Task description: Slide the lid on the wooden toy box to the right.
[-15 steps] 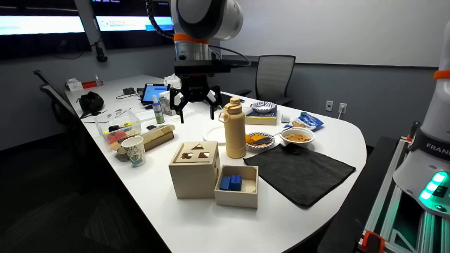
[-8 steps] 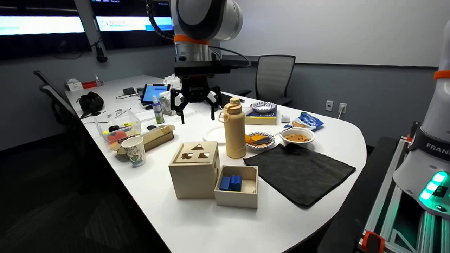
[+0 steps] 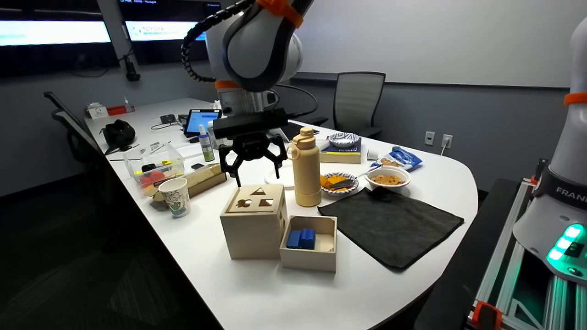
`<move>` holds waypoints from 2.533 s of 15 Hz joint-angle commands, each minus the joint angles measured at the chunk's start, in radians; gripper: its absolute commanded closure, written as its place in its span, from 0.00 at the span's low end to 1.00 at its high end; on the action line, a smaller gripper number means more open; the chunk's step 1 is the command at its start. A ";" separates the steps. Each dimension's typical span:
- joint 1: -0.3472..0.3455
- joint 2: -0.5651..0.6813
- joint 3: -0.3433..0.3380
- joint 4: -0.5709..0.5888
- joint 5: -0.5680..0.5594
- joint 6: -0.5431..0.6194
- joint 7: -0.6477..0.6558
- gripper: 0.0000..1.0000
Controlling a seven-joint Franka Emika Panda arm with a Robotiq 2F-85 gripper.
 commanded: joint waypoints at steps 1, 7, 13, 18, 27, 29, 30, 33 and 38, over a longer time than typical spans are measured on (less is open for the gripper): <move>0.048 0.065 -0.033 0.062 -0.048 -0.002 0.099 0.00; 0.076 0.128 -0.075 0.141 -0.080 -0.048 0.190 0.00; 0.069 0.202 -0.080 0.235 -0.064 -0.141 0.204 0.00; 0.063 0.249 -0.069 0.305 -0.049 -0.237 0.197 0.00; 0.062 0.316 -0.059 0.390 -0.040 -0.310 0.192 0.00; 0.062 0.328 -0.060 0.404 -0.039 -0.323 0.192 0.00; 0.064 0.331 -0.060 0.412 -0.039 -0.331 0.196 0.00; 0.069 0.342 -0.065 0.434 -0.045 -0.356 0.208 0.00; 0.075 0.358 -0.072 0.458 -0.054 -0.378 0.232 0.00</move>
